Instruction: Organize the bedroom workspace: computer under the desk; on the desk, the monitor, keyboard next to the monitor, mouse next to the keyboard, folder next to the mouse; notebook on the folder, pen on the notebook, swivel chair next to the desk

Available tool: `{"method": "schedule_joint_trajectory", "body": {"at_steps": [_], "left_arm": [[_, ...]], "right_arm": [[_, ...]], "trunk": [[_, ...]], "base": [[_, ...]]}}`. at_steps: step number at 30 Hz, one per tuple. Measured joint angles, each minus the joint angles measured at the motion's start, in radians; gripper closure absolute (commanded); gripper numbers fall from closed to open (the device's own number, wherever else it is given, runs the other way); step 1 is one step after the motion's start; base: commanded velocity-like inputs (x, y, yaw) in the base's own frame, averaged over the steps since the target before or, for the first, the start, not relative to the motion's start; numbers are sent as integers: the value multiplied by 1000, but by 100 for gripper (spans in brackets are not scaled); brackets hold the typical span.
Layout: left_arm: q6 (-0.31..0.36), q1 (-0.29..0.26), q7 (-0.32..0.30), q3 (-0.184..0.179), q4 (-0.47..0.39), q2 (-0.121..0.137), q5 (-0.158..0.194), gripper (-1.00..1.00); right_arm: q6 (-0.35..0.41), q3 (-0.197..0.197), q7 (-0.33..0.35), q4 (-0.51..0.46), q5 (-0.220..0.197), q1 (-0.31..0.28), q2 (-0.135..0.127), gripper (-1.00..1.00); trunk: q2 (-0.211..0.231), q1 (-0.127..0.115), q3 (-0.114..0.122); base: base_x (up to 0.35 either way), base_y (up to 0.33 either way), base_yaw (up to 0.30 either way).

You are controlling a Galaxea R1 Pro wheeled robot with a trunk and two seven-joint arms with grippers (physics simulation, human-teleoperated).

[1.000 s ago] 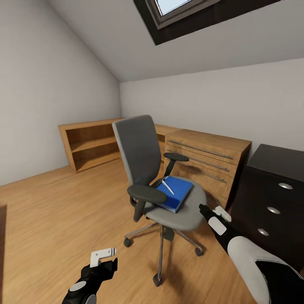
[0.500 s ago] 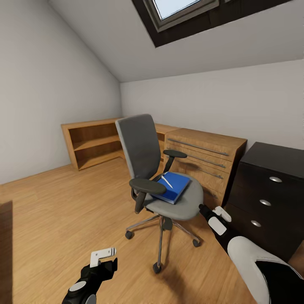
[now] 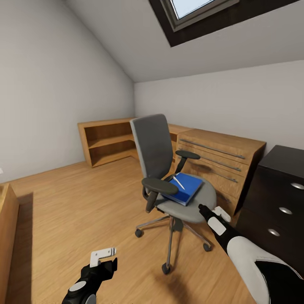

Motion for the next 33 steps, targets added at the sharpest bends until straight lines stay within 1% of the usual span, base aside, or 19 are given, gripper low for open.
{"method": "schedule_joint_trajectory", "body": {"at_steps": [1,2,3,5,9,14,16,18,30,33], "left_arm": [[0,0,0,0,0,0,0,-100],[0,0,0,0,0,0,0,-100],[0,0,0,0,0,0,0,-100],[0,0,0,0,0,0,0,-100],[0,0,0,0,0,0,0,-100],[0,0,0,0,0,0,0,-100],[0,0,0,0,0,0,0,-100],[0,0,0,0,0,0,0,-100],[-1,0,0,0,0,0,0,-100],[-1,0,0,0,0,0,0,-100]], "right_arm": [[0,0,0,0,0,0,0,-100],[-2,-5,-5,1,13,0,-1,-100],[-1,-3,-4,0,14,0,-3,-100],[0,0,0,-1,0,0,-1,-100],[0,-3,-2,-1,4,0,-2,-100],[1,0,0,-2,0,0,-3,-100],[1,-3,-2,-1,5,0,-4,-100],[1,-1,-1,-2,1,0,-3,-100],[1,-3,-3,-1,8,0,-4,-100],[1,0,-1,-2,4,0,-3,-100]], "trunk": [[0,0,0],[0,0,0],[0,0,0],[0,0,0],[0,0,0],[0,-1,0],[0,-1,0],[0,-1,0],[0,-1,0],[0,0,0]], "base": [[0,0,274],[0,0,274],[0,0,275],[0,0,269],[150,0,186],[299,0,29],[318,0,5],[320,0,2],[320,0,0],[159,0,0]]}}
